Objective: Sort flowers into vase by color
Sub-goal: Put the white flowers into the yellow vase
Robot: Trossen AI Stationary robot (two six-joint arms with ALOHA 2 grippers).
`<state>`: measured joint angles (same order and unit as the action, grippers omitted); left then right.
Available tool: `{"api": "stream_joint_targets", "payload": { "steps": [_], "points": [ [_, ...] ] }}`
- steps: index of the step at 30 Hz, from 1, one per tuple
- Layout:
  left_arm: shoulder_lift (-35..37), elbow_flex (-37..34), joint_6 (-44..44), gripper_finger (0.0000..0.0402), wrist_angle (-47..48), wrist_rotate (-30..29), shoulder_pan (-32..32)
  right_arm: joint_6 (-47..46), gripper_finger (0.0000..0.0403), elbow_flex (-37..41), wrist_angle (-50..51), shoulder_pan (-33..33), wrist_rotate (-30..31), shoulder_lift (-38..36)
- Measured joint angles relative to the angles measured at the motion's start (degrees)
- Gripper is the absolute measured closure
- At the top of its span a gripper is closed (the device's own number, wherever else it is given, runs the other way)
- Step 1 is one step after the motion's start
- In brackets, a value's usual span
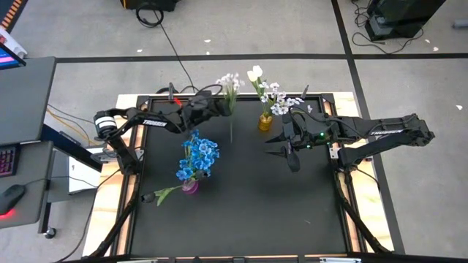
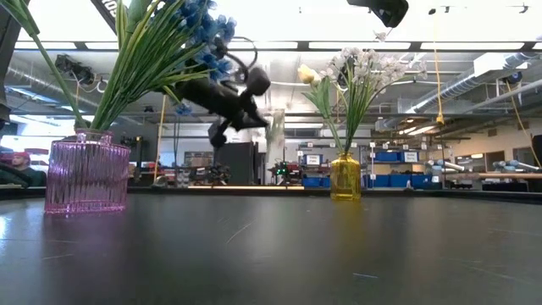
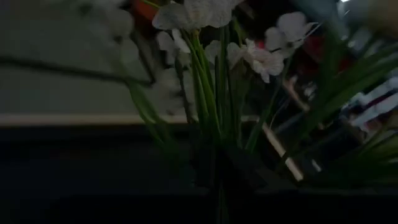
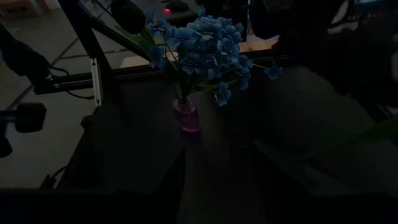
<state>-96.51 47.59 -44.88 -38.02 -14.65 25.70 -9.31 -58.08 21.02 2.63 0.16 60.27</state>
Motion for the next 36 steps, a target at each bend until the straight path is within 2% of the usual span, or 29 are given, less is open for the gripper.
{"api": "stream_joint_targets", "payload": {
  "steps": [7, 12, 23, 30, 36],
  "points": [
    [0.01, 0.01, 7.25, 0.0381, -10.86, -7.86, -2.31, -0.01, 0.0213, 0.0, 0.0, 0.0, 0.0, 0.0],
    [0.0, 0.0, 11.76, 0.0381, -16.22, -11.21, -4.02, -0.01, 0.0213, 0.0, 0.0, 0.0, 0.0, 0.0],
    [0.0, 0.02, 33.18, 0.0381, -28.9, -10.93, -10.07, -0.01, 0.0213, 0.0, 0.0, 0.0, 0.0, 0.0],
    [0.0, 0.02, 39.58, 0.0381, -36.89, -10.42, -12.65, -0.01, 0.0213, 0.0, 0.0, 0.02, 0.0, -0.02],
    [0.0, 0.02, 45.08, 0.0381, -41.55, -6.91, -13.42, -0.01, 0.0213, 0.0, 0.0, 0.0, 0.0, -0.01]
  ]
}}
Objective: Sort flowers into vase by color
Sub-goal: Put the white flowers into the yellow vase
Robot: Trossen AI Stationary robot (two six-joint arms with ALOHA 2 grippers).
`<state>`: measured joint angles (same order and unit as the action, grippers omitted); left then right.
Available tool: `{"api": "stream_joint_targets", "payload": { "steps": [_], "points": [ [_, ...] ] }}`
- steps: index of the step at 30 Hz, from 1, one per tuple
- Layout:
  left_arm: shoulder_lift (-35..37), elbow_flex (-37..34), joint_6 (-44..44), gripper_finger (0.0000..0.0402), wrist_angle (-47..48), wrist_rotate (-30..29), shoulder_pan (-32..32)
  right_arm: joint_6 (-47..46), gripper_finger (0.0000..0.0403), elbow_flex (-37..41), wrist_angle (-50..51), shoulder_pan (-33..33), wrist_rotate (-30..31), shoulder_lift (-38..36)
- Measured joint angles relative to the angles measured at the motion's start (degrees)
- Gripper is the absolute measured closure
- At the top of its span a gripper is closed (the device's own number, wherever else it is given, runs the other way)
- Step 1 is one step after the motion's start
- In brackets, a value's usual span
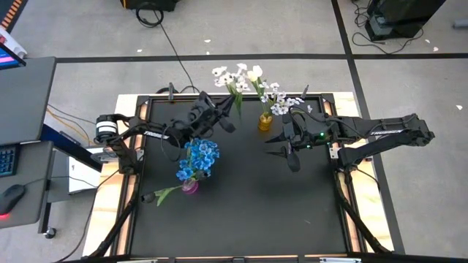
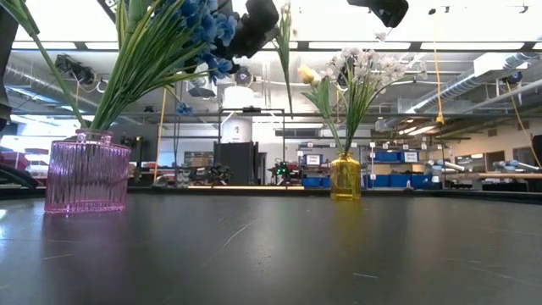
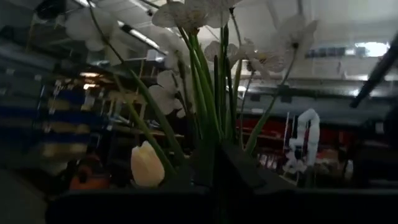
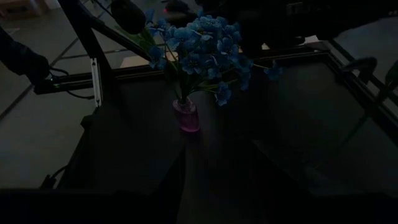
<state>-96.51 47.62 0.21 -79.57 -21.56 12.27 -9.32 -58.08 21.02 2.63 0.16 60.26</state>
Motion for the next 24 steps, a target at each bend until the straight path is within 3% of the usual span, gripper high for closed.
{"api": "stream_joint_targets", "payload": {
  "steps": [3, 12, 24],
  "points": [
    [0.0, 0.0, 2.09, 0.0381, 0.09, 2.61, 0.46, 0.0, 0.0213, 0.0, 0.0, 0.01, 0.0, 0.01],
    [0.0, 1.81, 4.2, 0.0381, 0.22, 22.18, 6.31, 0.02, 0.0213, 0.01, 0.0, 0.01, 0.0, 0.01],
    [0.02, 4.74, -1.98, 0.0381, 2.79, 31.37, 9.76, 0.0, 0.0213, 0.0, 0.0, 0.01, 0.0, 0.01]
  ]
}}
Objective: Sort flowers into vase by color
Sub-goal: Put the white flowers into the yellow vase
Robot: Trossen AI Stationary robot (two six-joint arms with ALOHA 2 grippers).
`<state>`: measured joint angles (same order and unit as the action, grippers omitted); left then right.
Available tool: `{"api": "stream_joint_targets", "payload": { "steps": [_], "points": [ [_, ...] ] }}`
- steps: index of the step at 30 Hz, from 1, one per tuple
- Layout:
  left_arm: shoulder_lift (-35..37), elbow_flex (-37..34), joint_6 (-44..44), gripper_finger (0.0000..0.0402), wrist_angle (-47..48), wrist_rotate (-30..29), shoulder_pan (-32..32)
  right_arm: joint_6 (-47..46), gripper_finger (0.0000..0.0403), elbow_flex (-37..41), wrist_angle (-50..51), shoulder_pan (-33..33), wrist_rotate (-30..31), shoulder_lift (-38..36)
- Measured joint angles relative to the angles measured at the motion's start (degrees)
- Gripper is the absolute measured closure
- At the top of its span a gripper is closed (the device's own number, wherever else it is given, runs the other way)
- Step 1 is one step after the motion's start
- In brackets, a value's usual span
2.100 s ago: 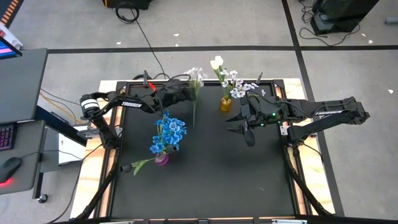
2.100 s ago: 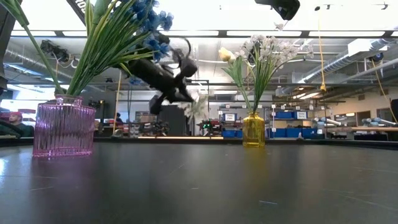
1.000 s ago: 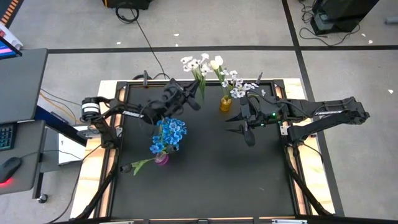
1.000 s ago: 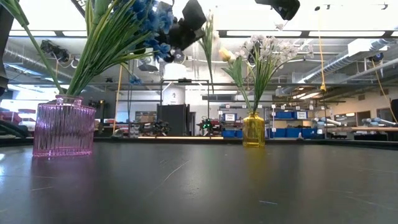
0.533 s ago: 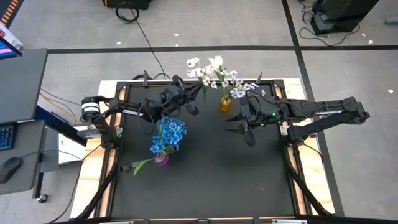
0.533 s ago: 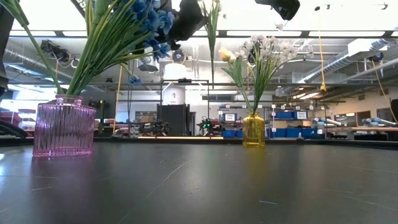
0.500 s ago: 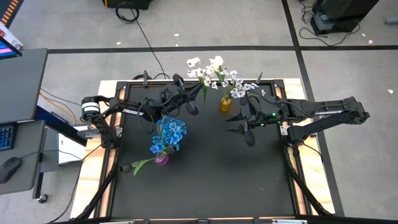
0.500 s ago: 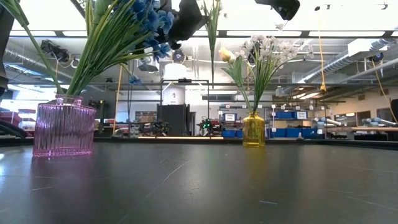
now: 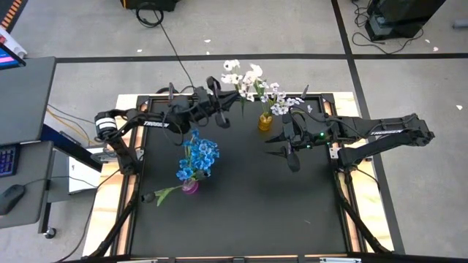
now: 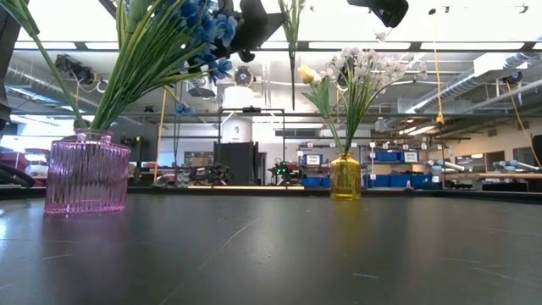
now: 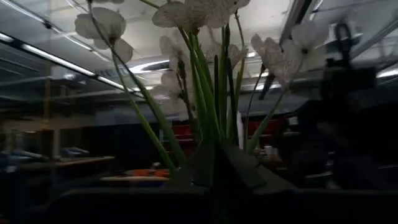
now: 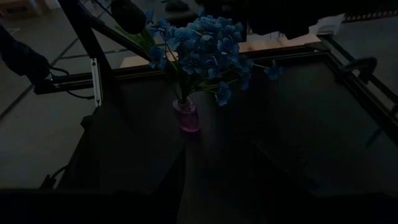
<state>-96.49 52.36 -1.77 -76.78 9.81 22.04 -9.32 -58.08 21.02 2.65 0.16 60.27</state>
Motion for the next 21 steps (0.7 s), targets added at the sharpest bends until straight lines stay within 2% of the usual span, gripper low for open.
{"api": "stream_joint_targets", "payload": {
  "steps": [21],
  "points": [
    [0.0, 0.0, 0.19, 0.0381, -1.96, 0.57, -9.46, 0.25, 0.0213, 0.0, -0.02, -0.01, 0.0, 0.0]
  ]
}}
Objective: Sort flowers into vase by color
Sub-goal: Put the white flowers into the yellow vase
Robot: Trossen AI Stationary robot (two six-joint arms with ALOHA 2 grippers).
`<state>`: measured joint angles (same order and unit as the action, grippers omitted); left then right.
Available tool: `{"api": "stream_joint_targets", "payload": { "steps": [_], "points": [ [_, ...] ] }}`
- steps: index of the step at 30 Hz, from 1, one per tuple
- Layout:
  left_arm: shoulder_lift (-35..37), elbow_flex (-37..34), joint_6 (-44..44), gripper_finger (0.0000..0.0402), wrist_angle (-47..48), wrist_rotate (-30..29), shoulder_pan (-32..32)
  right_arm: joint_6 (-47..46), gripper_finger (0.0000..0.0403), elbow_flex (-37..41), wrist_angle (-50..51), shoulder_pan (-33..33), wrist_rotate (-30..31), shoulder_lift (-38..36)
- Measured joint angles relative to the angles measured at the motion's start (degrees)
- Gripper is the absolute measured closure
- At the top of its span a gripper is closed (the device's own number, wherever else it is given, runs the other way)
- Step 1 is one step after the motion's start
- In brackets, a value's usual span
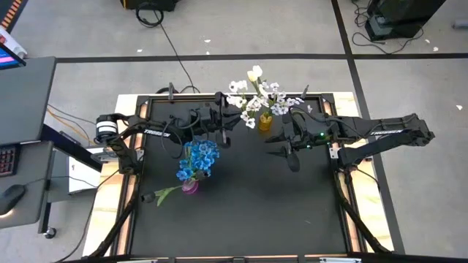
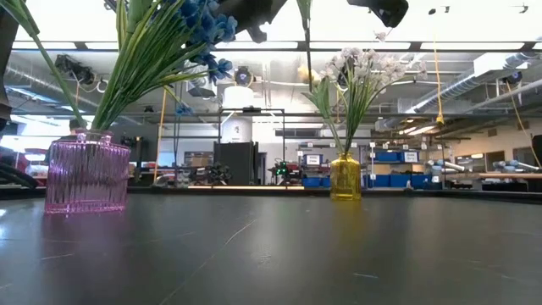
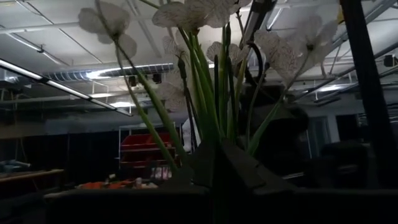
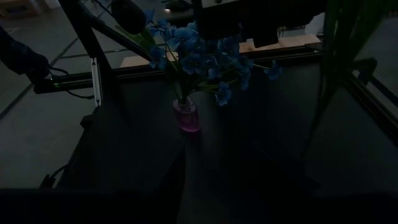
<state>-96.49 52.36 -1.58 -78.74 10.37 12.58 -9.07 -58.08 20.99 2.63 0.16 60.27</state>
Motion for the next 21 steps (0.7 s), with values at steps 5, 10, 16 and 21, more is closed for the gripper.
{"api": "stream_joint_targets", "payload": {
  "steps": [5, 10, 16, 21],
  "points": [
    [0.0, 0.0, -0.43, 0.0381, 0.1, 0.02, -0.35, -0.23, 0.0213, 0.0, 0.0, 0.0, 0.0, 0.0],
    [0.0, 0.0, -1.25, 0.0381, 0.15, 0.02, -0.33, -0.23, 0.0213, 0.0, -0.03, 0.0, 0.01, 0.0],
    [0.0, 0.0, -1.27, 0.0381, 0.2, 0.0, -0.33, -0.43, 0.0213, 0.0, -6.52, 0.02, 0.2, -0.02],
    [0.0, 0.0, -1.4, 0.0381, 0.35, 0.0, -0.33, -0.38, 0.0213, 0.0, -15.17, 0.01, 0.2, 0.0]
  ]
}}
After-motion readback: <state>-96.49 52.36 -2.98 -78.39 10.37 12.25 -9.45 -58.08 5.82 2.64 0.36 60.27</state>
